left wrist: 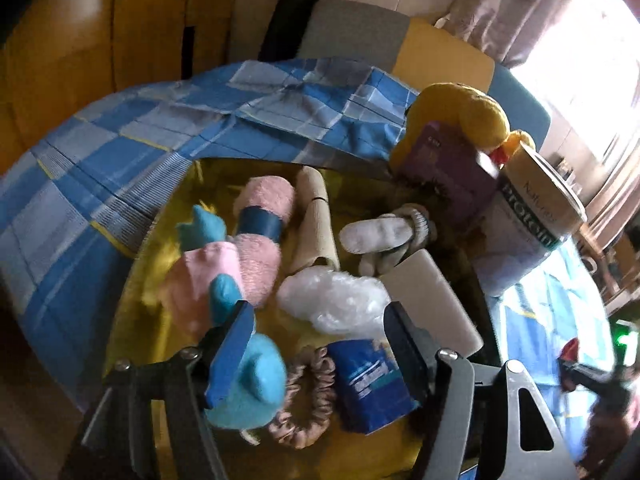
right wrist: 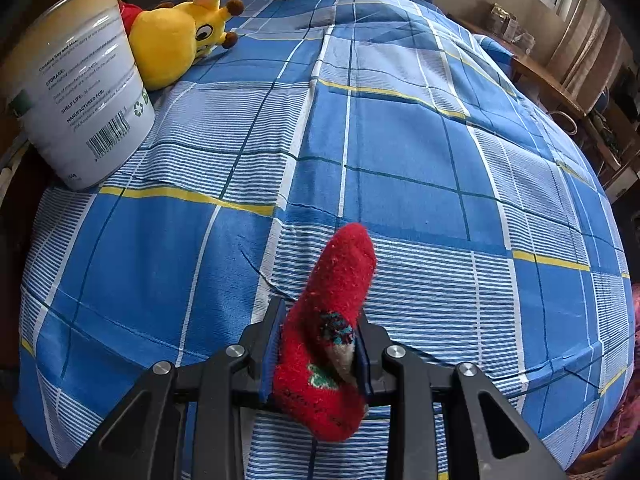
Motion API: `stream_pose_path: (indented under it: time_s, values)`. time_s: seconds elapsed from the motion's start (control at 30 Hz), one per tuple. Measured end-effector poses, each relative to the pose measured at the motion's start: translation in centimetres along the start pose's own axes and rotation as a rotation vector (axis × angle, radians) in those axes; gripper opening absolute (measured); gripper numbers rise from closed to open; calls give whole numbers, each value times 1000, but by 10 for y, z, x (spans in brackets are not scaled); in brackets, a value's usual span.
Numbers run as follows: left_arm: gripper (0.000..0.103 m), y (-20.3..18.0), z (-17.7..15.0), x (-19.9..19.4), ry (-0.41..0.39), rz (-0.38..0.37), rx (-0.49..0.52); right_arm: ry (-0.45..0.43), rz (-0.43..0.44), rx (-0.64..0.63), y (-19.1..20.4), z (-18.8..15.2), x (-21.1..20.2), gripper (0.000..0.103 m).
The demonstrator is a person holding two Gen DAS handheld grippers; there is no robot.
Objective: Organize soft objects
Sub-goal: 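Carry the plastic bag into the gold tray and open the left gripper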
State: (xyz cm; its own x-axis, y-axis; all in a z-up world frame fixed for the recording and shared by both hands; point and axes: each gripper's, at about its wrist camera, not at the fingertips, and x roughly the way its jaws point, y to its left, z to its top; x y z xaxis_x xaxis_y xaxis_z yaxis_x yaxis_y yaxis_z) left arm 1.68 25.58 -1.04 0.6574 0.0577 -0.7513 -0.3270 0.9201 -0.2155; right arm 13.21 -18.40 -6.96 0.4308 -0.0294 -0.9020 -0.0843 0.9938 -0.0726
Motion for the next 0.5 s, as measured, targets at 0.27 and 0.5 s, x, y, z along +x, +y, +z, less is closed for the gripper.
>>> stream_pose_path:
  time_s: [0.27, 0.5]
  values:
    - [82, -6, -7, -20, -53, 54, 42, 3, -20, 4, 3, -2, -3, 28]
    - [91, -10, -10, -33, -81, 55, 57, 2, -19, -4, 9, -3, -14, 26]
